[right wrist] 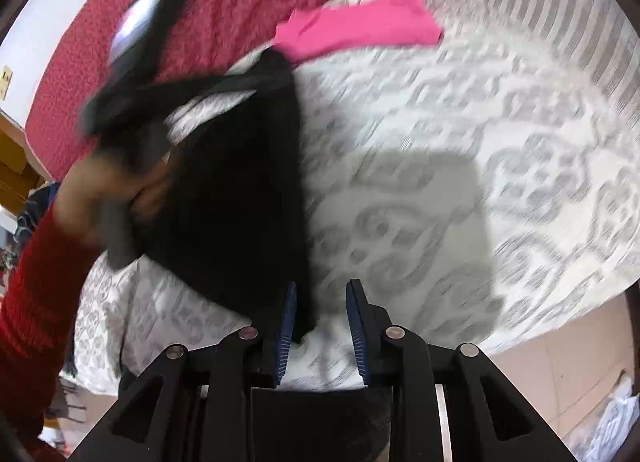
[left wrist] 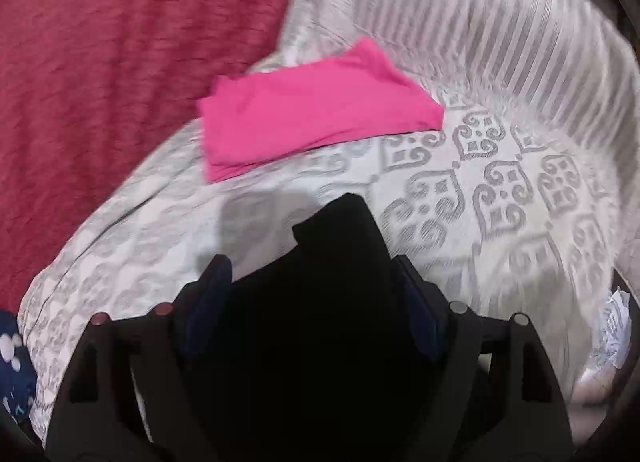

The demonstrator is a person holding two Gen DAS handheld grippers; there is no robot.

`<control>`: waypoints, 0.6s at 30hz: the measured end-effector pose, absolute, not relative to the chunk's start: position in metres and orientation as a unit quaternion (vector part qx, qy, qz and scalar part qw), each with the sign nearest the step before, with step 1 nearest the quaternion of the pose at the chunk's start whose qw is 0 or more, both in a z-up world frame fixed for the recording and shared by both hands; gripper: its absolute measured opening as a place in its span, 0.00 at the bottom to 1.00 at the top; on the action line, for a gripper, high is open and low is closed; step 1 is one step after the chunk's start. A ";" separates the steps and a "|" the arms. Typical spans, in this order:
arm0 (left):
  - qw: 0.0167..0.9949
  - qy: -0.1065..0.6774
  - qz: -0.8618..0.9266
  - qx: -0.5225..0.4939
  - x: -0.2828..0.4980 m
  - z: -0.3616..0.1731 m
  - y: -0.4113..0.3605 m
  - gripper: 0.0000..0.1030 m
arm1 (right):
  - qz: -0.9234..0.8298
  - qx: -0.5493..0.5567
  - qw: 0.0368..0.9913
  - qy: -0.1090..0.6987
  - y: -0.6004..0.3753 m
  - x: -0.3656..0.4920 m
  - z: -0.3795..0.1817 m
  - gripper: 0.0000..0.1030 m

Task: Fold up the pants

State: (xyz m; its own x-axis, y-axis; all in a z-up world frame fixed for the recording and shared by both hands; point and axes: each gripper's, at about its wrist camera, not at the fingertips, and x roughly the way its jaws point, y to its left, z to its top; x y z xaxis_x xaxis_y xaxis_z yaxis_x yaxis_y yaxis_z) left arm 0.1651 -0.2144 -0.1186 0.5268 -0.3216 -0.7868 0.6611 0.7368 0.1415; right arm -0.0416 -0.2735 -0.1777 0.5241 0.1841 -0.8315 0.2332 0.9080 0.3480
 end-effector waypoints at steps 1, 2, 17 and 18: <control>0.845 0.395 -0.294 0.207 0.164 -0.115 -0.200 0.82 | -0.020 0.219 0.847 0.484 -0.280 -0.039 -0.175 0.30; 0.844 0.402 -0.298 0.192 0.163 -0.111 -0.181 0.83 | -0.025 0.227 0.847 0.480 -0.289 -0.036 -0.172 0.35; 0.810 0.541 -0.225 0.037 0.195 -0.179 -0.024 0.83 | -0.015 0.232 0.837 0.495 -0.262 0.025 -0.183 0.62; 0.805 0.544 -0.238 0.013 0.196 -0.182 -0.021 0.83 | -0.016 0.229 0.836 0.499 -0.261 0.030 -0.185 0.62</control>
State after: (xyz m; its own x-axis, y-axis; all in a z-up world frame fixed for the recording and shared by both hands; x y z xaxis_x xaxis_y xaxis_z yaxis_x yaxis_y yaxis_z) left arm 0.1963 -0.0215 -0.1820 0.2954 -0.3699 -0.8809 0.3973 0.8861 -0.2388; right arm 0.0301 -0.2612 -0.1851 0.5019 0.2029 -0.8408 0.2548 0.8943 0.3679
